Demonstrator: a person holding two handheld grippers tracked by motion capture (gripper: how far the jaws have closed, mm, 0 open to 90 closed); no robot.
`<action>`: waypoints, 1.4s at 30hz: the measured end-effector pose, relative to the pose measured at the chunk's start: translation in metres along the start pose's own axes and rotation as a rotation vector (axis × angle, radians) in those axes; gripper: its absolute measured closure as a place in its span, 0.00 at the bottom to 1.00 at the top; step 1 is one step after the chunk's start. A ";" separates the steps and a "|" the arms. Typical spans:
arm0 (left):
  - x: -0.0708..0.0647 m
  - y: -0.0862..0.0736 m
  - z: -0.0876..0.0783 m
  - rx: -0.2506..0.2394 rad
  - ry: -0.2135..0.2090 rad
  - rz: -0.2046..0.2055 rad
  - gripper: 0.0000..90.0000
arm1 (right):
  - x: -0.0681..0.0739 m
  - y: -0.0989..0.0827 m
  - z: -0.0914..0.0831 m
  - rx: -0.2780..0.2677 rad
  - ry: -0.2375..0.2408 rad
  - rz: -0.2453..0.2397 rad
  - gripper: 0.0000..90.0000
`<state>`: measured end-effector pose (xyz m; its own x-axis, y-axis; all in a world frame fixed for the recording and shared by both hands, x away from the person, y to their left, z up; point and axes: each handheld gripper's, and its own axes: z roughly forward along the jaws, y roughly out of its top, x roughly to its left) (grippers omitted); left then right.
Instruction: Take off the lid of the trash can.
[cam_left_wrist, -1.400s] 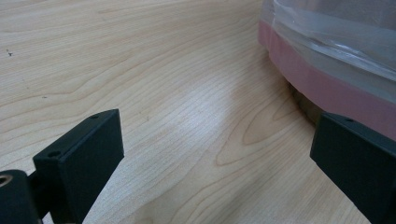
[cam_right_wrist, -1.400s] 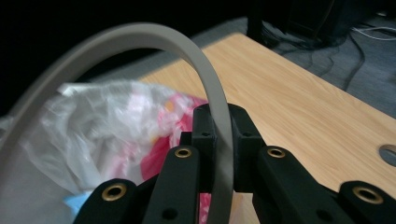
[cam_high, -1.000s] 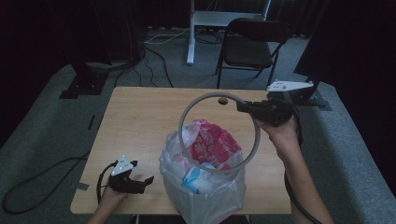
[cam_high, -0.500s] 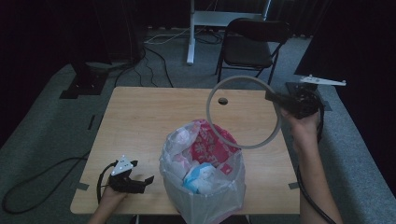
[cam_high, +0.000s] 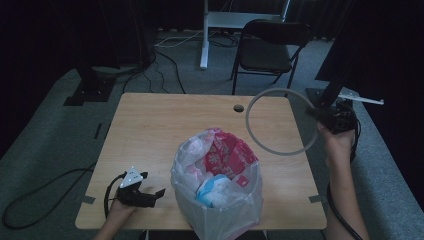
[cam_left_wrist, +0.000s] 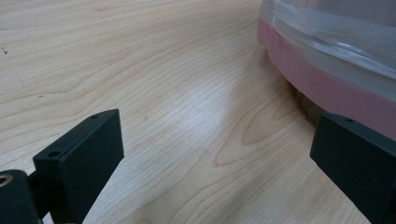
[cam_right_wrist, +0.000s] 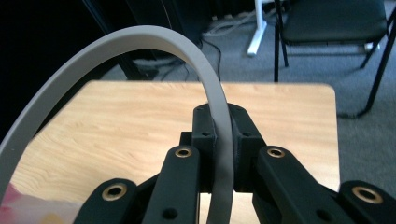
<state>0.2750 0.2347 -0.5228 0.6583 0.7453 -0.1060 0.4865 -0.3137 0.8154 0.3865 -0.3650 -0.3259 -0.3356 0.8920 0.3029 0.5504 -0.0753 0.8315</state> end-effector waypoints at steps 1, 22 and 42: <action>0.000 0.000 0.000 0.000 0.001 -0.001 0.03 | -0.004 -0.006 0.003 0.008 -0.007 0.008 0.93; -0.001 0.000 -0.001 -0.015 -0.019 -0.003 0.03 | -0.058 -0.120 0.045 0.170 -0.044 0.127 0.93; 0.000 -0.001 -0.003 -0.019 -0.016 -0.007 0.03 | -0.067 -0.163 0.071 0.231 0.012 0.121 0.92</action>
<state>0.2731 0.2364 -0.5217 0.6641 0.7379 -0.1207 0.4804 -0.2973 0.8251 0.3736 -0.3806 -0.5146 -0.2648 0.8771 0.4008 0.7469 -0.0764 0.6605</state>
